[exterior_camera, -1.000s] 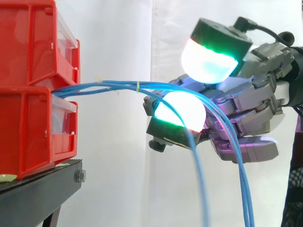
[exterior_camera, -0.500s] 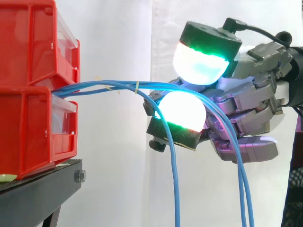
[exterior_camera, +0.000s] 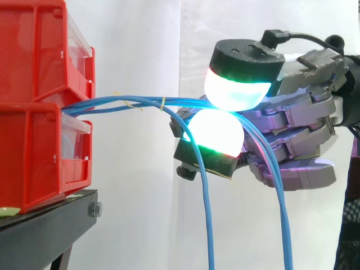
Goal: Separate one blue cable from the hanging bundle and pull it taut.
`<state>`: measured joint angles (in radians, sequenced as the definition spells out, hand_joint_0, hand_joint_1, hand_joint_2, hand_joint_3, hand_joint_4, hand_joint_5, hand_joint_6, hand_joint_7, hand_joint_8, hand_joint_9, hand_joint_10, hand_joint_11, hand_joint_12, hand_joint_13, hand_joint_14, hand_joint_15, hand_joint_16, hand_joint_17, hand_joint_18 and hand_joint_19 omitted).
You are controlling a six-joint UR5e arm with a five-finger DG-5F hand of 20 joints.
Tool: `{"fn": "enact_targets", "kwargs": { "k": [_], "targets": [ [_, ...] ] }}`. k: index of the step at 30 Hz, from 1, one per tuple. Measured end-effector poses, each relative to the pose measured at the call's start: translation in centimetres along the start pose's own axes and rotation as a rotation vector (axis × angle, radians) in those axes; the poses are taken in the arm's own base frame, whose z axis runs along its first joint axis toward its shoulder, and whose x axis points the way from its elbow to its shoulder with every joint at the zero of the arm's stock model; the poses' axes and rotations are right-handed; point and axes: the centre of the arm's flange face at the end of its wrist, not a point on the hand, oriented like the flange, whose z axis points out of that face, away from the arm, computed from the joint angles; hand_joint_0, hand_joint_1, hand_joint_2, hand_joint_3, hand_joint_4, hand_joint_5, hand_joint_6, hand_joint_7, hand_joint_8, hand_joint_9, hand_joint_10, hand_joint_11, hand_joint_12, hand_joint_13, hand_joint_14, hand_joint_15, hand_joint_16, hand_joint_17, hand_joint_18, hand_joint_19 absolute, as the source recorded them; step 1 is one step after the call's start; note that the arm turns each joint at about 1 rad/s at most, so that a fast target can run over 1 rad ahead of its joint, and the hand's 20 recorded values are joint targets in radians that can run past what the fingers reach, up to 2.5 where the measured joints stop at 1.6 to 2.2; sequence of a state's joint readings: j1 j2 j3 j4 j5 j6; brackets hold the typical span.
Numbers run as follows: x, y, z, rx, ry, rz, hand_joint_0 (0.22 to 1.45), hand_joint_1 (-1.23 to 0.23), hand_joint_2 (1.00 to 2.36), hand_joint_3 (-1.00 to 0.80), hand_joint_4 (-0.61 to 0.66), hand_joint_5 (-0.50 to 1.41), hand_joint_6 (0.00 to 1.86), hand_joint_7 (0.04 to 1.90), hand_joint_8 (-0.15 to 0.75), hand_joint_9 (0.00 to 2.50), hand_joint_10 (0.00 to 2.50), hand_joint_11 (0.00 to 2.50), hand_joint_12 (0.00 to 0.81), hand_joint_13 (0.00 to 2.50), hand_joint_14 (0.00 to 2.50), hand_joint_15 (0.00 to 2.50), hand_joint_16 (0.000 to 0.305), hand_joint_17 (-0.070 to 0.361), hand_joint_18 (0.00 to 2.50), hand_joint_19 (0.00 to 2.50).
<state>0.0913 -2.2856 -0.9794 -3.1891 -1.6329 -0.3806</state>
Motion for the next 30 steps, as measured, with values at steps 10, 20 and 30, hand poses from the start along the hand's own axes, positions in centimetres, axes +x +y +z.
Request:
{"fn": "enact_targets", "kwargs": {
  "k": [10, 20, 30],
  "targets": [
    [0.03, 0.01, 0.00, 0.001, -0.001, 0.000, 0.54, -0.55, 1.00, -0.50, 0.14, 0.14, 0.53, 1.33, 0.145, 2.35, 1.25, 1.89, 0.308, 1.84, 1.55, 1.24, 0.044, 0.099, 1.52, 0.96],
    [0.04, -0.01, 0.00, 0.001, -0.001, 0.000, 0.66, -0.44, 1.00, -0.48, 0.14, 0.14, 0.53, 1.29, 0.095, 2.36, 1.27, 1.88, 0.282, 1.83, 1.57, 1.23, 0.040, 0.089, 1.50, 1.00],
    [0.03, 0.01, 0.01, 0.001, -0.001, 0.000, 0.71, -0.60, 1.02, -0.22, 0.13, 0.15, 0.50, 1.37, 0.082, 2.40, 1.19, 1.94, 0.288, 1.87, 1.51, 1.27, 0.040, 0.091, 1.50, 0.95]
  ]
}}
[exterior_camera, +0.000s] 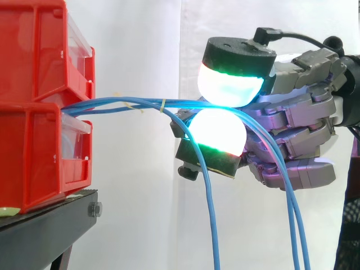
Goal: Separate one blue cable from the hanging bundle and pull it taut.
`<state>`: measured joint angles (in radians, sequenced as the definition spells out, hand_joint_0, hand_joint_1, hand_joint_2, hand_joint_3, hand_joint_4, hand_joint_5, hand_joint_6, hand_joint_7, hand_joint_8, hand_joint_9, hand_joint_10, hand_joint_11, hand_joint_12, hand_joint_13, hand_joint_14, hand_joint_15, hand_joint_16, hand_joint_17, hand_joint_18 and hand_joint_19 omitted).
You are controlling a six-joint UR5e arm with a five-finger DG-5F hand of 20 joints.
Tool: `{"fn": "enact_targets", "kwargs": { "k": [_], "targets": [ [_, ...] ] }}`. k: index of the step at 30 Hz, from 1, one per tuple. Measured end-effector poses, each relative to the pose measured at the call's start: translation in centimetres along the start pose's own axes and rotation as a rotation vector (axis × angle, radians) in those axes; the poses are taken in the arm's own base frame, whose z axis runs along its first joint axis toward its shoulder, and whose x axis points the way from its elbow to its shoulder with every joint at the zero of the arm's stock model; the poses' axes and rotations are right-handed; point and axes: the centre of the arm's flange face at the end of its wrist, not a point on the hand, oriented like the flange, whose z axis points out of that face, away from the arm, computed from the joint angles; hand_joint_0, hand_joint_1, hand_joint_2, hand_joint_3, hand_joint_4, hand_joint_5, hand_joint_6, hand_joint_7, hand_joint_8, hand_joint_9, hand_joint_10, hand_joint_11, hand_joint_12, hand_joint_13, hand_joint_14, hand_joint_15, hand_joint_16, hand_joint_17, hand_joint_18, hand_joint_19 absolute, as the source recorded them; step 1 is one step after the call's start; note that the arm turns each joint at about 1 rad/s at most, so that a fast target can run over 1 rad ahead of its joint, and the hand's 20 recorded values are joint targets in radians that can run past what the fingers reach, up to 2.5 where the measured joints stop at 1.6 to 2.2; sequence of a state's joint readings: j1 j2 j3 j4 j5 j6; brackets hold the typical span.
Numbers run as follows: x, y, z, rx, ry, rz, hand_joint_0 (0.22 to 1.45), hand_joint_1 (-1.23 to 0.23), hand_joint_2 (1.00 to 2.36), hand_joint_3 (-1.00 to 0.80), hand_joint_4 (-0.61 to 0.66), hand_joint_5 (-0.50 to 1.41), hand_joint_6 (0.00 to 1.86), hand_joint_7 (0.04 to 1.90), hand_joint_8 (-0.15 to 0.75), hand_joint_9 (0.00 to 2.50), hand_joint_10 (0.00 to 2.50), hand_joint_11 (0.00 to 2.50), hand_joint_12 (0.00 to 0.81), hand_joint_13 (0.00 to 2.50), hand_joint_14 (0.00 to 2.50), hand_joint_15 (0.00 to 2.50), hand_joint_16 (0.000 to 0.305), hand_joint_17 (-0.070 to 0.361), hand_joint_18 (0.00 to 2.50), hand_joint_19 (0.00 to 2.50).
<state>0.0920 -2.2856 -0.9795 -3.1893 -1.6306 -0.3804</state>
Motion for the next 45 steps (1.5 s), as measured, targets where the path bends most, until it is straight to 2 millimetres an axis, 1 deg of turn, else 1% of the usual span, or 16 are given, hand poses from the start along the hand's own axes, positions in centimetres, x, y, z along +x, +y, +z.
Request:
{"fn": "enact_targets", "kwargs": {
  "k": [5, 8, 9, 13, 14, 16, 17, 19, 21, 22, 24, 25, 28, 32, 41, 45],
  "targets": [
    [-0.01, 0.03, 0.01, -0.001, 0.000, 0.000, 0.70, -0.62, 1.02, -0.18, 0.09, 0.15, 0.50, 1.38, 0.117, 2.41, 1.16, 1.93, 0.295, 1.89, 1.47, 1.28, 0.043, 0.096, 1.49, 0.92],
    [-0.01, 0.06, 0.02, -0.002, -0.001, 0.000, 0.68, -0.70, 1.02, -0.18, 0.09, 0.15, 0.50, 1.39, 0.133, 2.40, 1.16, 1.92, 0.311, 1.89, 1.46, 1.29, 0.044, 0.100, 1.50, 0.89],
    [0.00, 0.07, 0.03, -0.002, 0.000, 0.000, 0.67, -0.76, 1.01, -0.20, 0.10, 0.15, 0.50, 1.39, 0.139, 2.41, 1.14, 1.94, 0.317, 1.91, 1.44, 1.27, 0.046, 0.104, 1.51, 0.87],
    [0.03, 0.13, 0.04, -0.003, 0.000, 0.000, 0.65, -0.86, 1.01, -0.32, 0.11, 0.15, 0.51, 1.35, 0.156, 2.38, 1.21, 1.90, 0.313, 1.88, 1.47, 1.27, 0.045, 0.101, 1.49, 0.89],
    [0.03, 0.12, 0.04, -0.003, 0.000, 0.000, 0.62, -0.84, 1.00, -0.49, 0.12, 0.14, 0.54, 1.29, 0.146, 2.34, 1.31, 1.85, 0.287, 1.84, 1.51, 1.28, 0.041, 0.091, 1.44, 0.94],
    [0.03, 0.11, 0.04, -0.003, 0.000, 0.000, 0.55, -0.74, 1.00, -0.50, 0.13, 0.14, 0.53, 1.31, 0.142, 2.35, 1.28, 1.86, 0.303, 1.86, 1.50, 1.27, 0.042, 0.095, 1.46, 0.92],
    [0.04, 0.11, 0.04, -0.003, 0.000, 0.000, 0.51, -0.64, 1.00, -0.50, 0.13, 0.14, 0.52, 1.33, 0.148, 2.38, 1.23, 1.88, 0.312, 1.88, 1.49, 1.26, 0.045, 0.100, 1.49, 0.91],
    [0.04, 0.13, 0.05, -0.003, 0.000, 0.000, 0.49, -0.52, 1.00, -0.50, 0.14, 0.15, 0.51, 1.36, 0.153, 2.41, 1.17, 1.89, 0.316, 1.90, 1.47, 1.26, 0.047, 0.107, 1.52, 0.88],
    [0.04, 0.16, 0.05, -0.004, -0.001, -0.001, 0.48, -0.37, 1.00, -0.50, 0.15, 0.15, 0.51, 1.37, 0.152, 2.41, 1.16, 1.91, 0.318, 1.90, 1.49, 1.25, 0.048, 0.109, 1.54, 0.88],
    [0.06, 0.17, 0.05, -0.003, -0.001, -0.001, 0.48, -0.34, 1.00, -0.50, 0.15, 0.15, 0.51, 1.37, 0.151, 2.41, 1.17, 1.91, 0.323, 1.90, 1.49, 1.25, 0.048, 0.108, 1.53, 0.89],
    [0.08, 0.18, 0.07, -0.003, -0.003, -0.001, 0.55, -0.28, 1.00, -0.50, 0.14, 0.14, 0.53, 1.30, 0.134, 2.37, 1.28, 1.87, 0.301, 1.85, 1.56, 1.23, 0.043, 0.096, 1.47, 0.94],
    [0.08, 0.17, 0.07, -0.002, -0.005, -0.001, 0.57, -0.29, 1.00, -0.50, 0.14, 0.14, 0.53, 1.29, 0.123, 2.36, 1.30, 1.86, 0.289, 1.84, 1.56, 1.25, 0.042, 0.094, 1.46, 0.95],
    [0.05, 0.18, 0.07, -0.001, -0.008, -0.001, 0.64, -0.44, 1.00, -0.50, 0.14, 0.14, 0.54, 1.29, 0.098, 2.36, 1.30, 1.86, 0.283, 1.84, 1.59, 1.22, 0.040, 0.089, 1.46, 0.97],
    [0.06, 0.17, 0.08, -0.001, -0.008, -0.001, 0.69, -0.56, 1.01, -0.30, 0.14, 0.14, 0.52, 1.32, 0.100, 2.38, 1.28, 1.88, 0.290, 1.86, 1.56, 1.23, 0.040, 0.091, 1.48, 0.96],
    [0.08, 0.18, 0.09, -0.001, -0.009, -0.001, 0.70, -0.63, 1.02, -0.15, 0.10, 0.15, 0.50, 1.38, 0.111, 2.42, 1.15, 1.94, 0.292, 1.90, 1.48, 1.26, 0.044, 0.100, 1.49, 0.90],
    [0.08, 0.18, 0.10, 0.001, -0.012, -0.001, 0.68, -0.77, 1.01, -0.17, 0.09, 0.15, 0.50, 1.38, 0.132, 2.41, 1.15, 1.93, 0.313, 1.91, 1.44, 1.29, 0.047, 0.105, 1.49, 0.87]
  ]
}}
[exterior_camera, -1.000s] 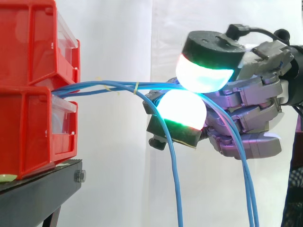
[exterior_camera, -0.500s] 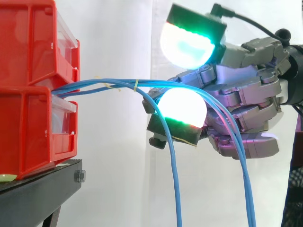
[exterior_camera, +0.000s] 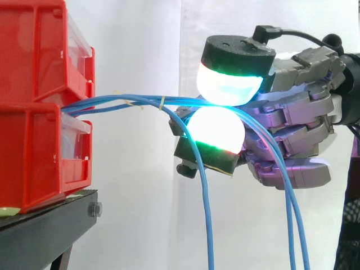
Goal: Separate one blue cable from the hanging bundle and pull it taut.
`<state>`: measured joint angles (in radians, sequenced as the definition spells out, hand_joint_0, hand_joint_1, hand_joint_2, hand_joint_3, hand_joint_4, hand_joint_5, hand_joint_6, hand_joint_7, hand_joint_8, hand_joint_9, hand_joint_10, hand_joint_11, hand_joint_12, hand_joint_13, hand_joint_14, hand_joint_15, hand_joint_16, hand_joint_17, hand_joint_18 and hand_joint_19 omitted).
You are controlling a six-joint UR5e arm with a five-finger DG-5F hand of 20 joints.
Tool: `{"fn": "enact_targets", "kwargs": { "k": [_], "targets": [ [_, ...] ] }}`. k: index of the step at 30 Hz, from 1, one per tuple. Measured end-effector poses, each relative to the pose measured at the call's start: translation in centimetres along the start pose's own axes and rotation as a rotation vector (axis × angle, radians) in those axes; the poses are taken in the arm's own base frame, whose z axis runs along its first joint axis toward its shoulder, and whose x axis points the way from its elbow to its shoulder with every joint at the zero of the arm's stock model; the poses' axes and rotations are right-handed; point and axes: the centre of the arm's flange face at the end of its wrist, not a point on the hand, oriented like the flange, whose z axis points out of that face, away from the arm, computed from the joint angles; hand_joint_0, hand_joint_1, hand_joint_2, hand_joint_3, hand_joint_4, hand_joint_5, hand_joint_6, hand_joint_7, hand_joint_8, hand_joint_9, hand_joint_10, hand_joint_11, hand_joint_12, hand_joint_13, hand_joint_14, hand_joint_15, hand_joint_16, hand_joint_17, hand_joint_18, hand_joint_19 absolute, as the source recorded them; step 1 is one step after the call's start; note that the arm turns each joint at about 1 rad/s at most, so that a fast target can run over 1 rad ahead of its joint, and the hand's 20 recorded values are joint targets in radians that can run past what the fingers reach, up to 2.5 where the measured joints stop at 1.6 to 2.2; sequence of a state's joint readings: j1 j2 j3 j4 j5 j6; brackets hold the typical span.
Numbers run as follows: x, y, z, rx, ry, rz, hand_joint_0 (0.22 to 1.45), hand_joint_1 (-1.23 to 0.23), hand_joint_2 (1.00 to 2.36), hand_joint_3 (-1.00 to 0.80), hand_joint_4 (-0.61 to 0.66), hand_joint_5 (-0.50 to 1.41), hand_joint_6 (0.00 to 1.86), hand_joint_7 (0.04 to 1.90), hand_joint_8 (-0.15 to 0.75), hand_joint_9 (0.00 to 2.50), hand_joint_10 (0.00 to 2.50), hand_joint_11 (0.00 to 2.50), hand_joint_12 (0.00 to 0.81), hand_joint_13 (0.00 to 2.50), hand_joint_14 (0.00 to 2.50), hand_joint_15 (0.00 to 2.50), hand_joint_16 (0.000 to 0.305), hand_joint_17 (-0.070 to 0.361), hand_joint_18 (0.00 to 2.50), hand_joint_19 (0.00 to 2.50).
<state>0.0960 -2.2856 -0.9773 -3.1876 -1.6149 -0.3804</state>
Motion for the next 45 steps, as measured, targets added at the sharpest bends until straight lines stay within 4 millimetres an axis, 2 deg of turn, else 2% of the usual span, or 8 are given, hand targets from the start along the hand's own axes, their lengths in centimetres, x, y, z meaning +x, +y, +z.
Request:
{"fn": "enact_targets", "kwargs": {
  "k": [7, 12, 15, 17, 22, 25, 33, 45],
  "targets": [
    [0.1, 0.3, 0.1, -0.001, -0.009, -0.001, 0.64, -0.89, 1.00, -0.50, 0.11, 0.14, 0.53, 1.29, 0.133, 2.34, 1.34, 1.82, 0.291, 1.84, 1.50, 1.29, 0.040, 0.090, 1.40, 0.94],
    [0.2, 0.6, 0.2, -0.005, -0.010, -0.002, 0.50, -0.55, 1.00, -0.50, 0.13, 0.15, 0.50, 1.35, 0.145, 2.39, 1.23, 1.87, 0.305, 1.89, 1.49, 1.25, 0.046, 0.103, 1.48, 0.89],
    [0.3, 0.6, 0.2, -0.006, -0.009, -0.002, 0.52, -0.27, 1.00, -0.50, 0.14, 0.15, 0.51, 1.34, 0.125, 2.39, 1.25, 1.88, 0.305, 1.88, 1.53, 1.23, 0.045, 0.102, 1.47, 0.91],
    [0.3, 0.7, 0.2, -0.008, -0.010, -0.003, 0.55, -0.22, 1.00, -0.50, 0.14, 0.14, 0.52, 1.31, 0.114, 2.39, 1.28, 1.85, 0.297, 1.86, 1.56, 1.24, 0.043, 0.097, 1.45, 0.94],
    [0.1, 0.8, 0.4, -0.013, -0.031, -0.004, 0.65, -0.41, 1.00, -0.50, 0.15, 0.14, 0.53, 1.30, 0.057, 2.39, 1.28, 1.90, 0.279, 1.86, 1.56, 1.25, 0.041, 0.091, 1.45, 0.96],
    [0.0, 0.8, 0.5, -0.017, -0.047, -0.004, 0.70, -0.54, 1.01, -0.33, 0.14, 0.14, 0.52, 1.32, 0.055, 2.40, 1.26, 1.93, 0.280, 1.88, 1.52, 1.27, 0.040, 0.089, 1.46, 0.94],
    [-0.2, 1.0, 0.6, -0.030, -0.065, -0.004, 0.70, -0.62, 1.02, -0.14, 0.11, 0.15, 0.50, 1.37, 0.083, 2.44, 1.11, 1.97, 0.294, 1.93, 1.42, 1.31, 0.042, 0.096, 1.47, 0.90],
    [-0.1, 1.2, 0.7, -0.032, -0.067, -0.004, 0.69, -0.68, 1.02, -0.13, 0.08, 0.15, 0.50, 1.37, 0.109, 2.44, 1.11, 1.94, 0.292, 1.93, 1.40, 1.32, 0.044, 0.098, 1.47, 0.88]
  ]
}}
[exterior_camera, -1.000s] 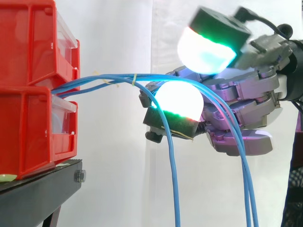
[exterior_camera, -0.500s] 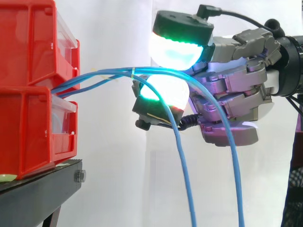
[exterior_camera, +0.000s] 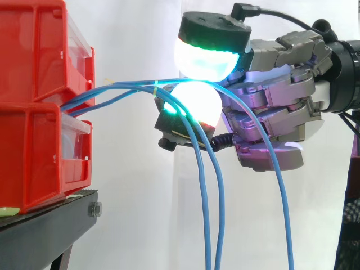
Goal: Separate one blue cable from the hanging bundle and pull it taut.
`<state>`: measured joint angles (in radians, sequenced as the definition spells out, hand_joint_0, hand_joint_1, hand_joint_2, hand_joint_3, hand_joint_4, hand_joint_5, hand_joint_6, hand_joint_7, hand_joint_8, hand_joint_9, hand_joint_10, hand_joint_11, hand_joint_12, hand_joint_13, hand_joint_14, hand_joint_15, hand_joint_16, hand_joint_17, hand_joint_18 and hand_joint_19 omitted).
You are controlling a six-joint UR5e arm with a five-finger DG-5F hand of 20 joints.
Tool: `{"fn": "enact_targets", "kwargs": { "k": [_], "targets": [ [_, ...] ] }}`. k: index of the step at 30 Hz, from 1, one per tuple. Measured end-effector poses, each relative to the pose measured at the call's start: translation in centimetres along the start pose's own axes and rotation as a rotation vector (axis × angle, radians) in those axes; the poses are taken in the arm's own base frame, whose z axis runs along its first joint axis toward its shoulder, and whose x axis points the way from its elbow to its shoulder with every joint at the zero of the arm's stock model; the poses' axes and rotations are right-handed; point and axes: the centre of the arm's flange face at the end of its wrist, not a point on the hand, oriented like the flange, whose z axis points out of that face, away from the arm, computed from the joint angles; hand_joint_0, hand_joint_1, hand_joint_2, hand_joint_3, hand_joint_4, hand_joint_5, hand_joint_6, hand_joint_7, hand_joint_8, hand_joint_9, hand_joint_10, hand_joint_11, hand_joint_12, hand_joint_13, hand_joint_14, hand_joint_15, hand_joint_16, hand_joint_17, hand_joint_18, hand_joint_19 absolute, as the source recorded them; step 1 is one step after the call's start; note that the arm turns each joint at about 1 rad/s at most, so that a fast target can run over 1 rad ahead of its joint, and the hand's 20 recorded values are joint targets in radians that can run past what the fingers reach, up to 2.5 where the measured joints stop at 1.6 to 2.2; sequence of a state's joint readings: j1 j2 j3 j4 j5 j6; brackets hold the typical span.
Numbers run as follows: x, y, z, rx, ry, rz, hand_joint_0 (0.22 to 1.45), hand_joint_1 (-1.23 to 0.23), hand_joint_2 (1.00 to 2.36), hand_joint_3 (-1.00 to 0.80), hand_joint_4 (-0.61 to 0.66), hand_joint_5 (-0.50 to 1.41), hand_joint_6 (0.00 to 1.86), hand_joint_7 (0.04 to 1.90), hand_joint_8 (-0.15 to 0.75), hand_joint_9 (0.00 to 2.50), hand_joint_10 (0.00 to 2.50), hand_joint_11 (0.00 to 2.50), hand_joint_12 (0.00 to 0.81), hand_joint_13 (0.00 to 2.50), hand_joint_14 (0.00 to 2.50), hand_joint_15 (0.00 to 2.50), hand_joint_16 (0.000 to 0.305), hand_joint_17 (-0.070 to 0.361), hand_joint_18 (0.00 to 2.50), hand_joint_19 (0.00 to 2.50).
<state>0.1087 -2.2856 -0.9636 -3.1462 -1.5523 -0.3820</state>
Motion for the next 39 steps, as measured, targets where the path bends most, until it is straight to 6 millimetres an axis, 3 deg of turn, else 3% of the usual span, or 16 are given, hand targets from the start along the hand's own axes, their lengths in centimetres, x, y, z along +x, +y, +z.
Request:
{"fn": "enact_targets", "kwargs": {
  "k": [12, 39],
  "targets": [
    [0.35, 0.16, 0.06, -0.002, 0.004, 0.000, 0.71, -0.69, 1.01, -0.02, 0.09, 0.15, 0.50, 1.39, 0.135, 2.49, 0.98, 1.95, 0.298, 1.95, 1.39, 1.28, 0.047, 0.106, 1.48, 0.85],
    [0.80, 0.11, -0.04, -0.002, 0.036, -0.005, 0.71, -0.71, 1.01, -0.01, 0.08, 0.16, 0.50, 1.40, 0.148, 2.50, 0.90, 1.99, 0.305, 1.96, 1.38, 1.30, 0.048, 0.108, 1.47, 0.84]
  ]
}}
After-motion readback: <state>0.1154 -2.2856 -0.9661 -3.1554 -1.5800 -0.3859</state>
